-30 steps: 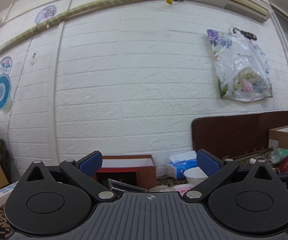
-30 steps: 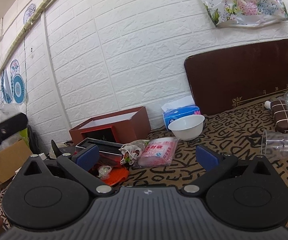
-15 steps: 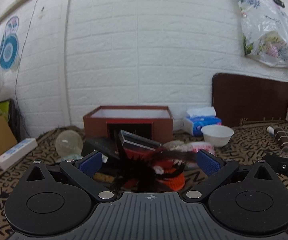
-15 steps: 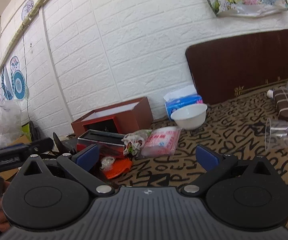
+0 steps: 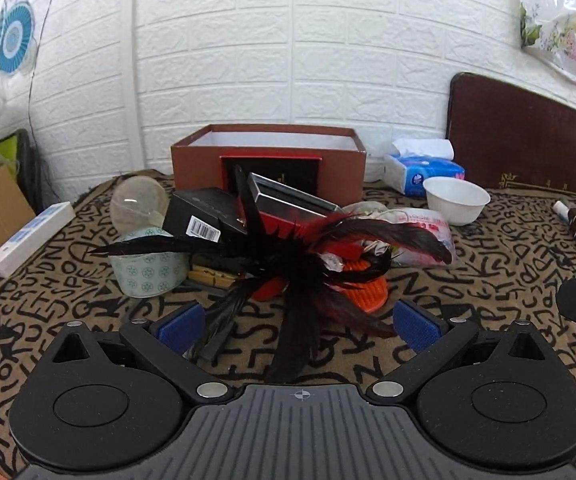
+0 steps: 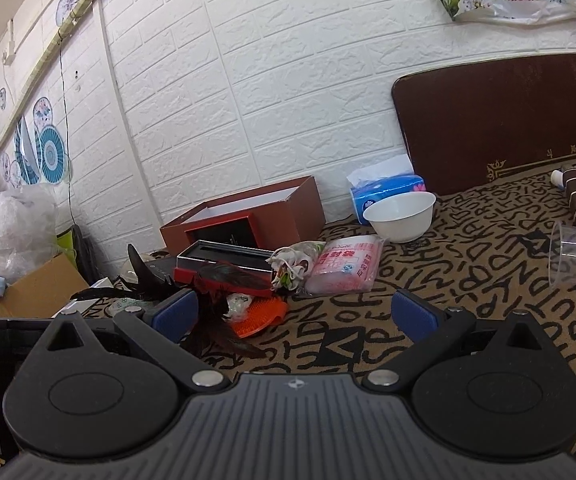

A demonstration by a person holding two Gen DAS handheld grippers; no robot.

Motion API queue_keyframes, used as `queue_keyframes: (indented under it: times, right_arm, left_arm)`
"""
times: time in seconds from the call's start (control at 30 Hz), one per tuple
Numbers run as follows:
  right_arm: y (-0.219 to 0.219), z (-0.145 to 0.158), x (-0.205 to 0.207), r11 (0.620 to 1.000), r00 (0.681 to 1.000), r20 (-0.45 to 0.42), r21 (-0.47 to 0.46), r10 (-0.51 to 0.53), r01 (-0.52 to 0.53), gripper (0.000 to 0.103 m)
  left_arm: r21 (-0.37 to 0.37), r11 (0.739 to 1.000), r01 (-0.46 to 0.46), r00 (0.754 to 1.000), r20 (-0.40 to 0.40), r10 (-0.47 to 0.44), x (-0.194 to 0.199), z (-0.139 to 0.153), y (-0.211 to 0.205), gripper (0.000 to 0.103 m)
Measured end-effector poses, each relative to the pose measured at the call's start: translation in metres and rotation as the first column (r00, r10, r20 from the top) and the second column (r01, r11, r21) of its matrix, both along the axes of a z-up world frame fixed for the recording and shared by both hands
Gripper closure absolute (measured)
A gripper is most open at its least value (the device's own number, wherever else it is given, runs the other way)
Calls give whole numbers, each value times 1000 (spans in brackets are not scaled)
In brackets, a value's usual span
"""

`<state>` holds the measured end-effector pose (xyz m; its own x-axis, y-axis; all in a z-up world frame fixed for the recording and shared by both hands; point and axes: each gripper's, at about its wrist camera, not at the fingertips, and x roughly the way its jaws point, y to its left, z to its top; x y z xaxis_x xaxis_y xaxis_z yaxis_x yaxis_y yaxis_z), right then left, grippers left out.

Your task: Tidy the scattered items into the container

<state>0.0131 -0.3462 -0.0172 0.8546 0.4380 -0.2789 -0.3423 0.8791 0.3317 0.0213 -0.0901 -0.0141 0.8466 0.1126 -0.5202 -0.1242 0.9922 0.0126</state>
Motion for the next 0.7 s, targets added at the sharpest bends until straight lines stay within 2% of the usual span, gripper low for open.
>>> queue_keyframes:
  times: [0.7]
  right_arm:
    - [2,2,-1,1000,1000,10,-6,9,-9,1]
  left_arm:
    - [15,1000,7,1000,14,-7,-2,4,-2,0]
